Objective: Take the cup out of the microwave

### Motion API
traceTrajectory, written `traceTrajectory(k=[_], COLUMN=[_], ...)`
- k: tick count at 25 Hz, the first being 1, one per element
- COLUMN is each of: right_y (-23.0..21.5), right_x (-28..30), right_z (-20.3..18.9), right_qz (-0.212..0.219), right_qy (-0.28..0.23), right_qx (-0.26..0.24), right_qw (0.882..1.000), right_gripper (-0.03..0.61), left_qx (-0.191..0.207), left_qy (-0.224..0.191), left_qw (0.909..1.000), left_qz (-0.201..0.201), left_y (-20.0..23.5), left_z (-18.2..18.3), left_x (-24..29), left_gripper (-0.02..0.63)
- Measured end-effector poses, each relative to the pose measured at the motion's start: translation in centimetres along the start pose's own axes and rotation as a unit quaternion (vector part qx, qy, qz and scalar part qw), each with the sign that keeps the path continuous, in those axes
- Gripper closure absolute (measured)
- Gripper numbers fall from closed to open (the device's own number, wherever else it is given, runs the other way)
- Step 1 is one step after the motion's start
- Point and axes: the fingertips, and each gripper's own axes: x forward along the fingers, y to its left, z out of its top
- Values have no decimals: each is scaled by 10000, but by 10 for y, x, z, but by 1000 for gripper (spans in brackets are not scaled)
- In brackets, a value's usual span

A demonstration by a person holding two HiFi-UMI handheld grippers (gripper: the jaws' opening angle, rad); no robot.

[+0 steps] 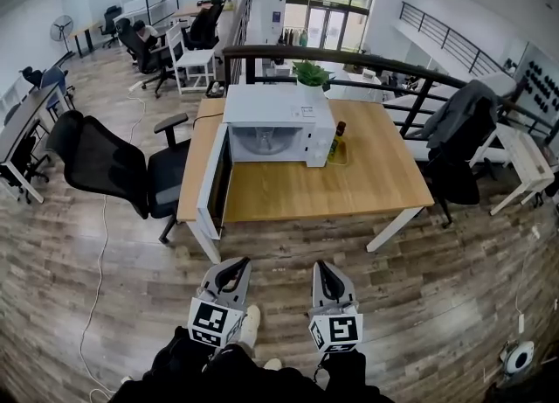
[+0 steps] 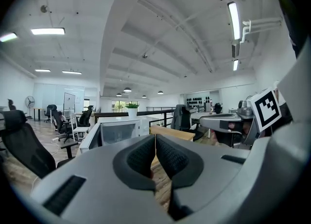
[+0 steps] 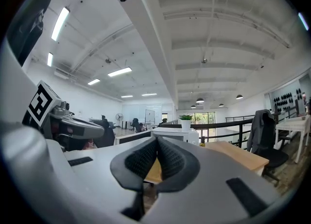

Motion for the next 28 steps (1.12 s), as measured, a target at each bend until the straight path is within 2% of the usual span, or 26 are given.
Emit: traceTrajectory(k=[7, 14, 21, 28], right_y=[-19, -21, -29, -47], right_x=[76, 137, 175, 204], right_z=[14, 29, 37, 37], right_qz=[-97, -231, -491, -569], right_qy=[-10, -13, -61, -55], right_qx=[13, -49, -59, -141], right_qw=[10000, 9997, 9988, 9983], right_gripper=[563, 563, 563, 563], left_qx=[4, -62, -28, -23], left_qy=[-17, -142, -263, -304], left_qw=[10000, 9994, 9983, 9979], left_qz=[-92, -308, -510, -574], left_y=[50, 96, 127, 142], left_z=[21, 39, 49, 52], left_x=[57, 100, 132, 168], left_gripper=[588, 588, 588, 588])
